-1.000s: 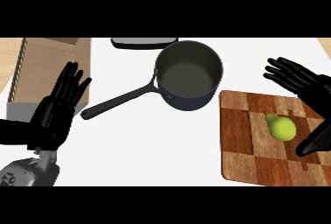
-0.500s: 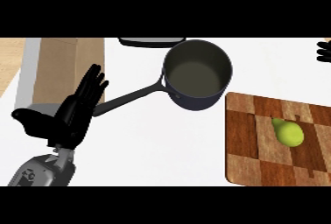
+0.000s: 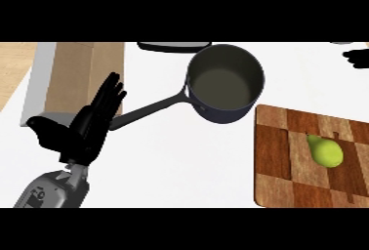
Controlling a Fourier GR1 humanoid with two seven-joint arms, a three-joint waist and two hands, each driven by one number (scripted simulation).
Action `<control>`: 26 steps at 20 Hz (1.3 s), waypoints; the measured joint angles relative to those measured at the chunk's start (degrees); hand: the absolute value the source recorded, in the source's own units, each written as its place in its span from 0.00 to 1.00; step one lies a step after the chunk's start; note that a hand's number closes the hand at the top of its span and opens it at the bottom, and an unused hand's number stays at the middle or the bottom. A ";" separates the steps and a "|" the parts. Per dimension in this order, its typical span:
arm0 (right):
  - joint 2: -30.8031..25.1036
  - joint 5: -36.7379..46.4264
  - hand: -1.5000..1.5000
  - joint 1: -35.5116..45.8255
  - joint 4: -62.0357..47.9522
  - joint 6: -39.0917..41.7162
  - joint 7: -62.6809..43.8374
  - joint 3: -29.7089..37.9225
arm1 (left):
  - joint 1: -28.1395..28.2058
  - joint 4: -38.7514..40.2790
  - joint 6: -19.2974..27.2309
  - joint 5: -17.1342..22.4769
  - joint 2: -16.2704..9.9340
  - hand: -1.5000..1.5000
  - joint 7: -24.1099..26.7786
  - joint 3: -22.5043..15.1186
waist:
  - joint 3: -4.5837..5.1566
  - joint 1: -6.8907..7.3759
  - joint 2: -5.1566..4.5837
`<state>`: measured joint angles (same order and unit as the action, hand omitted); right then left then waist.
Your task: Pick the pear from the cutting board and place it in the pot
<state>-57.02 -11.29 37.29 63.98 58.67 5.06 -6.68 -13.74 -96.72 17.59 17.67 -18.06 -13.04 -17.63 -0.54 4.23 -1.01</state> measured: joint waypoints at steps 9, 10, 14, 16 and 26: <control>2.63 9.27 0.00 3.67 -4.55 -0.10 2.06 -8.55 | 0.94 -0.48 -0.58 0.14 -0.22 0.50 -0.44 1.21 | 0.00 -0.57 0.22; 2.54 10.39 0.00 3.52 -4.41 -0.26 2.57 -9.60 | 1.02 -0.33 -0.58 -0.03 -0.20 0.50 -0.19 1.33 | -0.02 -0.78 0.25; 3.01 15.42 0.00 3.69 -4.10 -1.66 4.95 -13.84 | 1.24 -0.15 -0.51 -0.17 0.22 0.50 -0.42 1.57 | -0.03 -1.30 0.38; 2.88 18.15 0.00 3.45 -4.55 -3.03 7.20 -15.74 | 1.36 -0.24 -0.33 -0.25 0.37 0.50 -0.90 1.68 | -0.02 -1.47 0.39; 4.70 22.09 0.00 4.88 -9.34 -8.32 13.18 -19.90 | 2.70 -0.54 -1.00 -0.88 0.67 0.50 -0.79 2.74 | 0.08 -2.42 0.80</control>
<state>-52.32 10.80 42.17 54.64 50.35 18.24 -26.58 -11.04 -97.26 16.60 16.79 -17.39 -13.83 -14.90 -0.47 1.82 -0.21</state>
